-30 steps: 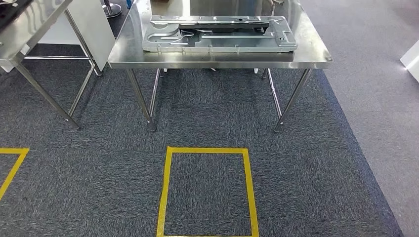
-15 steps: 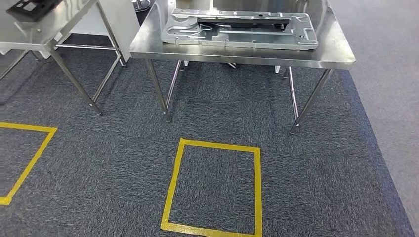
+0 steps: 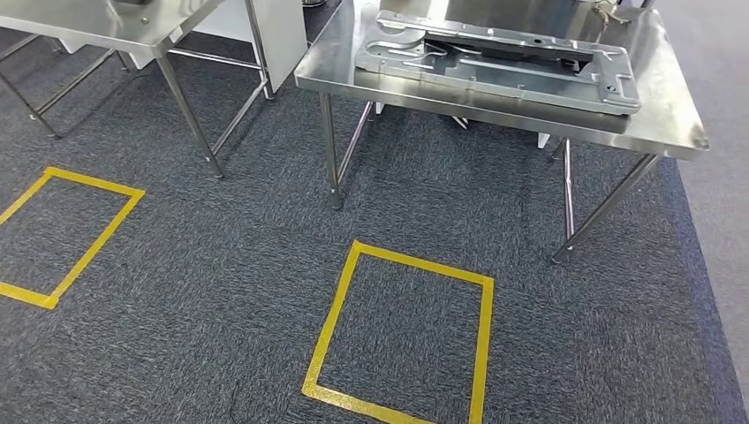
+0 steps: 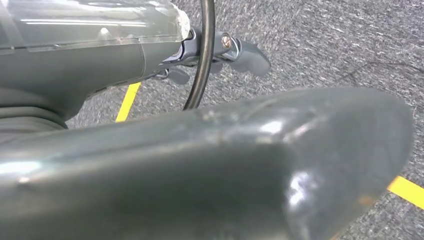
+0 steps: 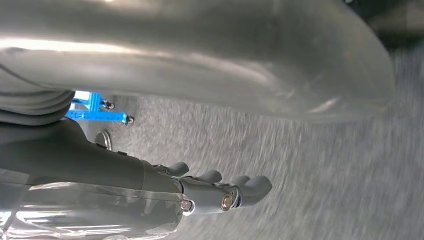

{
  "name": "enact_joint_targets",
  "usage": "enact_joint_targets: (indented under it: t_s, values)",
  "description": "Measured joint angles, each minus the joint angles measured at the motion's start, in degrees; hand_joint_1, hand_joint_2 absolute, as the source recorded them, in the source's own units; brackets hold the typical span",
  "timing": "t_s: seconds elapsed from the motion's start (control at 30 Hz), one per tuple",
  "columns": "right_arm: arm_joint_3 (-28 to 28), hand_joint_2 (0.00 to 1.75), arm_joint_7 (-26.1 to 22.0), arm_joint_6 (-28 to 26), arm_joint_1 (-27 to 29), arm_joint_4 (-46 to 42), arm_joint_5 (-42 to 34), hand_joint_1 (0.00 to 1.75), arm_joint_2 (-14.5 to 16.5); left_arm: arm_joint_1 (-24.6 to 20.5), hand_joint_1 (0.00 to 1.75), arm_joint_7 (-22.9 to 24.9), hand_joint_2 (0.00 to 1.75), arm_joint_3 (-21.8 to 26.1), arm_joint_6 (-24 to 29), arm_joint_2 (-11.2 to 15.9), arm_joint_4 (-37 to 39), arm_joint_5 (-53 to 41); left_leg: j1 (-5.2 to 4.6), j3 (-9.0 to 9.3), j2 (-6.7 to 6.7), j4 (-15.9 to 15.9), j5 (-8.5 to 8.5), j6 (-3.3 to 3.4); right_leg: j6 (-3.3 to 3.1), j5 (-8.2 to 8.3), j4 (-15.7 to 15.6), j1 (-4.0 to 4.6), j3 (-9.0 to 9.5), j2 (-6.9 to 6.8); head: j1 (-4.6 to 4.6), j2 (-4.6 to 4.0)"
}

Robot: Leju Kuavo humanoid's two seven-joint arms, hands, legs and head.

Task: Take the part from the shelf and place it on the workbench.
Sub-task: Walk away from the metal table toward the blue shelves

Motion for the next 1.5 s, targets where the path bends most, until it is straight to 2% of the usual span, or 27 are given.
enact_joint_targets:
  t_s: [0.07,0.1,0.17,0.23,0.3,0.33,0.4,0.47,0.53,0.6,0.63,0.7,0.73,0.8,0.83,0.9,0.97,1.03,1.07,1.1,1.17,1.23,1.27,1.33,1.4,1.47,1.5]
  values:
    - [0.01,0.00,-0.32,2.40,0.01,0.15,0.72,0.00,0.30,0.07,0.00,0.22,0.00,0.01,0.09,0.00,0.00,-0.02,-0.02,-0.10,-1.43,0.21,0.05,-0.06,0.11,1.56,0.20,-0.15,-0.22,0.26,0.00,0.00]
    - [0.02,0.00,-0.28,3.06,0.04,0.17,1.08,0.00,0.44,0.11,0.00,0.33,0.00,0.03,0.17,-0.01,0.01,0.07,-0.01,-0.11,-2.19,0.37,0.04,-0.15,0.09,3.67,-2.66,-0.29,1.08,0.73,0.00,0.00]
    - [0.03,0.00,0.06,3.73,0.10,0.32,1.74,0.00,0.59,0.06,0.00,0.39,0.00,0.12,0.34,-0.06,0.01,0.23,-0.05,-0.40,-3.54,0.99,-0.12,-0.60,-0.11,7.00,-9.75,-0.66,4.16,3.18,-0.01,0.00]
    - [0.05,0.00,0.63,4.21,0.08,0.56,2.27,0.00,0.62,-0.07,0.00,0.43,0.00,0.26,0.60,-0.13,0.00,0.35,-0.06,-1.01,-4.69,1.45,-0.10,-1.40,-0.51,7.70,-13.02,-0.67,5.43,4.87,-0.01,0.00]
    - [0.09,0.00,1.13,4.70,-0.10,0.69,2.69,0.00,0.61,-0.01,0.00,0.53,0.00,0.47,0.89,-0.15,0.00,0.45,0.03,-1.47,-5.71,1.42,0.15,-2.23,-1.17,7.77,-13.27,-0.52,5.47,4.04,-0.01,0.00]
    - [0.10,0.00,1.34,4.99,-0.18,0.73,2.86,0.00,0.58,0.07,0.00,0.59,0.00,0.62,0.99,-0.15,0.01,0.51,0.05,-1.68,-5.24,1.68,-0.04,-2.54,-1.61,7.94,-13.48,-0.56,5.55,3.36,-0.01,0.00]
    - [0.13,0.00,1.65,5.76,-0.13,0.88,3.16,0.00,0.27,0.12,0.00,0.70,0.00,0.97,1.08,-0.16,0.01,0.60,0.02,-3.20,-2.62,4.92,-2.20,-3.06,-2.46,8.24,-13.92,-0.72,5.64,1.78,-0.01,0.00]
    - [0.14,0.00,1.92,6.48,0.07,1.14,3.33,0.00,-0.38,-0.01,0.00,0.74,0.00,1.22,1.07,-0.19,0.01,0.68,0.15,-6.47,-0.22,12.19,-6.06,-3.48,-2.85,8.23,-13.98,-0.53,5.58,0.04,-0.01,0.00]
    - [0.14,0.00,2.08,6.78,0.13,1.43,3.41,0.00,-1.03,0.00,0.00,0.75,0.00,1.31,1.07,-0.22,0.01,0.78,0.35,-8.60,0.29,17.34,-7.70,-3.79,-2.88,8.17,-13.95,-0.38,5.55,-1.71,-0.02,0.00]
    - [0.16,0.00,2.11,6.99,0.02,1.60,3.47,0.00,-1.46,0.11,0.00,0.76,0.00,1.35,1.08,-0.24,0.00,0.87,0.46,-6.44,0.89,14.00,-5.20,-3.81,-2.79,8.05,-13.94,-0.35,5.70,-3.20,-0.02,0.00]
    - [0.17,0.00,2.11,7.20,-0.05,1.63,3.52,0.00,-1.57,0.10,0.00,0.75,0.00,1.37,1.09,-0.24,0.01,0.91,0.43,-4.09,1.88,9.89,-3.32,-3.64,-2.66,7.95,-13.93,-0.32,5.88,-3.82,-0.02,0.00]
    - [0.19,0.00,2.11,7.76,-0.11,1.72,3.71,0.00,-1.72,-0.12,0.00,0.69,0.00,1.40,1.15,-0.25,0.01,0.98,0.00,-0.48,4.01,3.11,-1.34,-3.08,-2.14,7.70,-13.84,-0.03,6.16,-4.93,-0.02,0.00]
    - [0.19,0.00,2.11,8.06,-0.17,1.75,3.86,0.00,-1.75,-0.19,0.00,0.63,0.00,1.43,1.20,-0.25,0.01,1.01,-0.22,0.15,4.60,1.62,-1.19,-2.75,-1.82,7.62,-13.83,0.12,6.28,-5.46,-0.01,0.00]
    - [0.23,0.00,2.08,8.58,-0.46,1.81,4.21,0.00,-1.76,-0.13,0.00,0.49,0.00,1.56,1.34,-0.26,0.01,1.10,-0.39,-0.03,3.77,1.14,-1.16,-2.09,-1.17,7.61,-13.99,0.22,6.57,-6.49,-0.01,0.00]
    - [0.26,0.00,2.05,8.72,-0.63,1.81,4.35,0.00,-1.76,0.00,0.00,0.45,0.00,1.66,1.40,-0.27,0.01,1.15,-0.30,0.00,3.23,0.86,-0.94,-1.75,-0.82,7.40,-13.91,0.11,6.75,-6.31,-0.01,0.00]
    - [0.31,0.00,1.96,8.81,-0.67,1.83,4.51,0.00,-1.71,0.00,0.00,0.40,0.00,1.79,1.52,-0.33,0.00,1.27,-0.02,0.17,2.13,0.30,-0.37,-0.99,-0.29,5.46,-11.62,-0.13,5.89,-3.82,0.00,0.00]
    - [0.31,0.00,1.88,8.82,-0.45,1.83,4.73,0.00,-1.33,-0.17,0.00,0.39,0.00,1.84,1.65,-0.41,0.00,1.32,-0.05,-0.07,1.01,0.20,-0.02,-0.53,-0.15,1.59,-4.86,-0.23,2.59,-0.81,0.00,0.00]
    - [0.31,0.00,1.87,8.87,-0.37,1.83,5.05,0.00,-0.82,-0.19,0.00,0.39,0.00,1.95,1.81,-0.46,0.00,1.34,-0.18,-0.30,-0.40,0.25,0.11,-0.36,-0.18,-0.41,1.26,-0.24,-0.53,0.08,0.00,0.00]
    - [0.31,0.00,1.87,8.93,-0.35,1.83,5.19,0.00,-0.64,-0.14,0.00,0.38,0.00,2.06,1.89,-0.48,0.00,1.37,-0.20,-0.32,-1.15,0.31,0.14,-0.36,-0.24,0.31,1.63,-0.25,-0.84,0.22,0.00,0.00]
    - [0.31,0.00,1.86,9.02,-0.35,1.83,5.27,0.00,-0.54,-0.10,0.00,0.38,0.00,2.20,1.97,-0.48,0.00,1.40,-0.19,-0.29,-1.96,0.42,0.14,-0.40,-0.33,2.10,-0.22,-0.27,-0.08,0.46,0.00,0.00]
    - [0.30,0.00,1.81,9.25,-0.27,1.84,5.35,0.00,-0.42,-0.09,0.00,0.35,0.00,2.52,2.04,-0.49,0.00,1.44,-0.23,-0.40,-3.40,0.86,0.03,-0.67,-0.67,6.24,-7.57,-0.38,3.13,2.67,0.00,0.00]
    - [0.29,0.00,1.73,9.44,-0.22,1.87,5.37,0.00,-0.40,-0.23,0.00,0.28,0.00,2.74,2.07,-0.51,0.00,1.46,-0.23,-0.92,-4.69,1.40,-0.06,-1.28,-1.02,7.86,-12.37,-0.43,5.05,4.95,-0.01,0.00]
    - [0.29,0.00,1.70,9.51,-0.26,1.89,5.39,0.00,-0.39,-0.25,0.00,0.25,0.00,2.78,2.11,-0.52,0.00,1.47,-0.18,-1.21,-5.26,1.49,0.00,-1.68,-1.21,7.65,-12.84,-0.34,5.16,5.24,-0.01,0.00]
    - [0.29,0.00,1.70,9.66,-0.44,1.90,5.50,0.00,-0.40,-0.13,0.00,0.20,0.00,2.86,2.26,-0.48,0.00,1.50,0.02,-1.58,-6.03,1.53,0.13,-2.44,-1.81,7.89,-13.27,-0.36,5.35,3.91,-0.01,0.00]
    - [0.29,0.00,1.72,9.82,-0.47,1.92,5.65,0.00,-0.57,-0.03,0.00,0.18,0.00,2.94,2.48,-0.40,0.00,1.53,-0.06,-2.59,-4.02,3.62,-1.27,-3.07,-2.56,8.15,-13.81,-0.57,5.66,2.35,-0.02,0.00]
    - [0.29,0.00,1.75,10.05,-0.32,2.01,5.85,0.00,-0.96,-0.13,0.00,0.14,0.00,3.00,2.73,-0.34,0.00,1.56,0.01,-5.51,-1.02,9.90,-4.77,-3.52,-3.00,8.14,-13.98,-0.47,5.75,0.66,-0.03,0.00]
    - [0.29,0.00,1.76,10.23,-0.28,2.09,5.99,0.00,-1.21,-0.18,0.00,0.12,0.00,3.04,2.86,-0.33,0.00,1.58,0.14,-7.32,-0.37,13.66,-6.41,-3.72,-3.12,8.07,-13.97,-0.39,5.73,-0.28,-0.02,0.00]
